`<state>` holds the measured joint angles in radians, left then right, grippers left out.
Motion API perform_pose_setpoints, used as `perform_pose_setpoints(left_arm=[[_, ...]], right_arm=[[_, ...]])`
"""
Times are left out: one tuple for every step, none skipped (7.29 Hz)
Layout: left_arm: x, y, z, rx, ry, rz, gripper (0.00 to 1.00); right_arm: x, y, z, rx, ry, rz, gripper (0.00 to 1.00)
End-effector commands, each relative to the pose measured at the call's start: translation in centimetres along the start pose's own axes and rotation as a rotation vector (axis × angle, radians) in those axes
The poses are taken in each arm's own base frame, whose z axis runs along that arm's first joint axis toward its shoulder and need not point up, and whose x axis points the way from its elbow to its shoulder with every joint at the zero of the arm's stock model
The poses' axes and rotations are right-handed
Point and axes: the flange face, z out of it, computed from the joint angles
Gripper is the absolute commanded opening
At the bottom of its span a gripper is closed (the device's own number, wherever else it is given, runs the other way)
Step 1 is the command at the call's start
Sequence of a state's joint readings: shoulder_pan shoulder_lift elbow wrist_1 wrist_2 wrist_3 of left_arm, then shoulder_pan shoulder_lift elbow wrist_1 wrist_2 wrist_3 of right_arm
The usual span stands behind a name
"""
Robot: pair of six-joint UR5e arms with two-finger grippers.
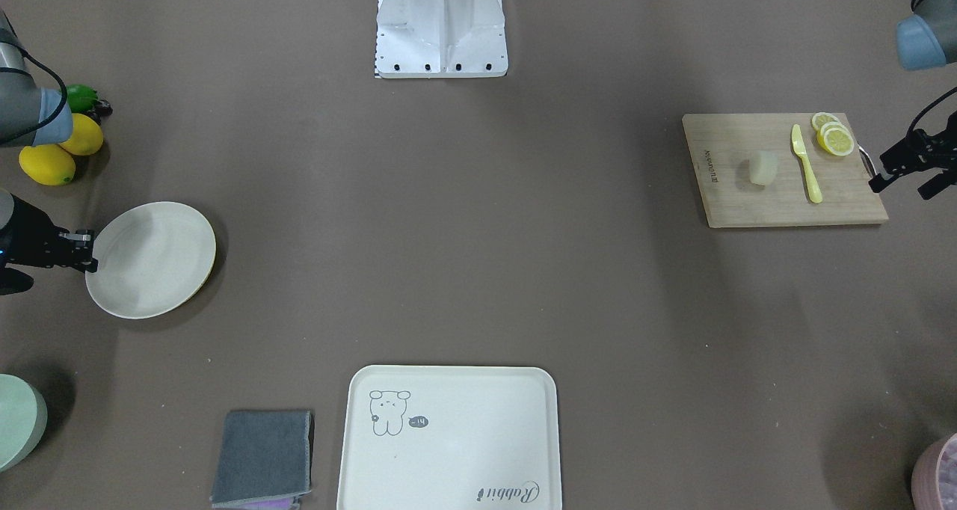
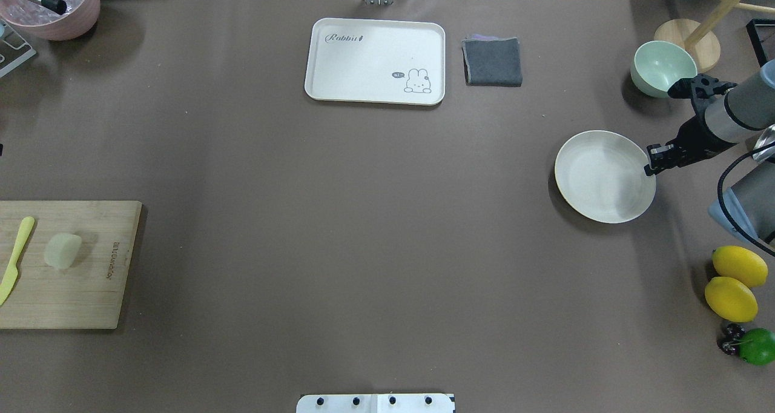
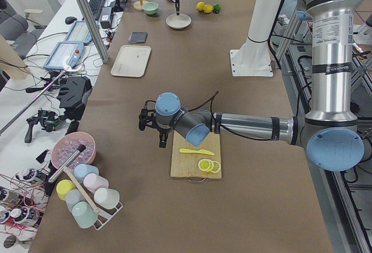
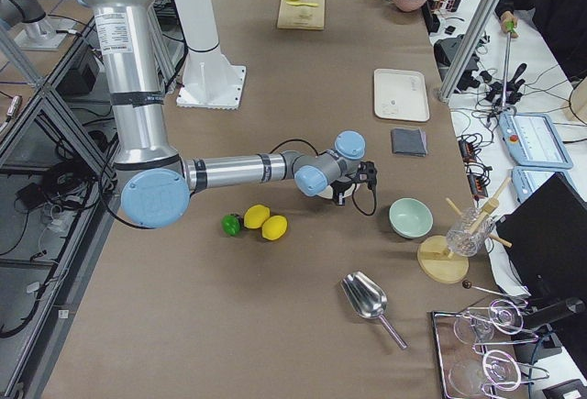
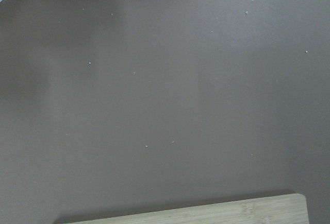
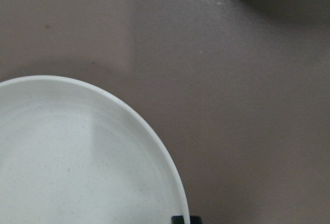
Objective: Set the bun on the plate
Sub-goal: 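Reach the right gripper down to the rim of the white plate, then drag the white plate with the right gripper toward the table centre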
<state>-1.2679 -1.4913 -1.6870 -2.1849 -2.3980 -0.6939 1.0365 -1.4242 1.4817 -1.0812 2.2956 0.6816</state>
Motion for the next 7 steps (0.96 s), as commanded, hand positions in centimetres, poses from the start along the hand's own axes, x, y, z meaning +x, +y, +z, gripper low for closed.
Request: perform_pose_setpoints(left_arm=[[4.0, 1.5, 2.7, 0.013, -0.038, -0.055, 0.97], [6.5, 2.5, 3.4, -0.009, -0.018, -0.080, 0.97], [8.9, 4.7, 4.6, -0.022, -0.028, -0.085, 0.97], [9.4, 7.2, 6.5, -0.007, -0.092, -0.043, 0.97], [9.1, 9.1, 7.7, -0.016, -0.109, -0.011, 0.97], [7.6, 11.2, 8.3, -0.030, -0.124, 0.012, 0.96], [6.8, 13.0, 8.8, -0.040, -0.117, 0.040, 0.96]], right_arm=[[-5.3, -1.5, -1.4, 0.000, -0.077, 0.077, 0.00], [-10.3, -1.4, -1.2, -0.014, -0.113, 0.120, 0.00], [-15.1, -0.8, -1.3, -0.025, -0.149, 0.150, 0.00], [-19.8, 1.0, -1.8, -0.041, -0.190, 0.169, 0.00], [-24.3, 2.4, -2.3, -0.054, -0.227, 0.199, 0.00], [-29.6, 4.0, -1.9, -0.049, -0.249, 0.228, 0.00], [-34.4, 6.0, -0.1, -0.041, -0.251, 0.234, 0.00]])
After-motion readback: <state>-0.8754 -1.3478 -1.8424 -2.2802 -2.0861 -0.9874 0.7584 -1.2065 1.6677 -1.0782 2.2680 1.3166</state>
